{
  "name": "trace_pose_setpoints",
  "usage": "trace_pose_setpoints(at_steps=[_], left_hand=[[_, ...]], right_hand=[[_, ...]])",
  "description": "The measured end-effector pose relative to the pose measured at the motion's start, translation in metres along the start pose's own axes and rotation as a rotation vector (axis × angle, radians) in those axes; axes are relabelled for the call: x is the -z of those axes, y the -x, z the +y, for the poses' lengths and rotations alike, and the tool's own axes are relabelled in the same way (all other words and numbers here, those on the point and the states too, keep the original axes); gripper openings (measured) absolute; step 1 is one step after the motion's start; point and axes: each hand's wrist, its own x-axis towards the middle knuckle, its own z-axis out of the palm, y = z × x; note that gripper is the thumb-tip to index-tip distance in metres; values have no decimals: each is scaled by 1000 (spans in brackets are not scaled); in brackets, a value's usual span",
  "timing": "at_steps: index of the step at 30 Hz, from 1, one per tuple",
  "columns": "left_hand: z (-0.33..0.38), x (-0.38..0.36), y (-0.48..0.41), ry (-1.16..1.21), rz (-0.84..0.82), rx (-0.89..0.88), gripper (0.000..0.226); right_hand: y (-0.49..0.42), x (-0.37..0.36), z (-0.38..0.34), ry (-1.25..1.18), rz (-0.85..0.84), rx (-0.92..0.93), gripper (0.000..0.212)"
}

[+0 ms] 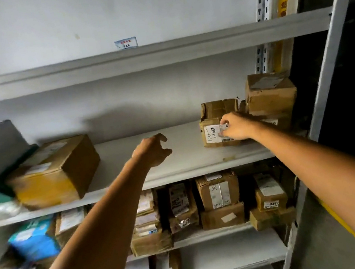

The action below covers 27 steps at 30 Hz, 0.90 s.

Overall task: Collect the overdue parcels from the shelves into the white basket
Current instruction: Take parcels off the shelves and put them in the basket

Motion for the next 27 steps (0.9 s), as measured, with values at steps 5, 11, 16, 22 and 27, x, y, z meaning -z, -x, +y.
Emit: trace_pose_setpoints(at_steps=[5, 11, 16, 22, 27], left_hand=[[-43, 32, 84, -31, 46, 190, 48], [-92, 71, 167, -112, 101, 351, 40], [-140, 100, 217, -74, 191, 452, 41], [-204, 120, 239, -42, 281, 473, 40], [-262, 126, 224, 32, 325, 460, 40]], right_hand=[[31, -24, -52, 26, -103, 158, 52], [53, -47, -122, 32, -150, 307, 57], [64, -75, -185, 0, -185, 403, 56], [63, -114, -254, -48, -199, 444, 52], [47, -150, -304, -150, -178, 405, 51]])
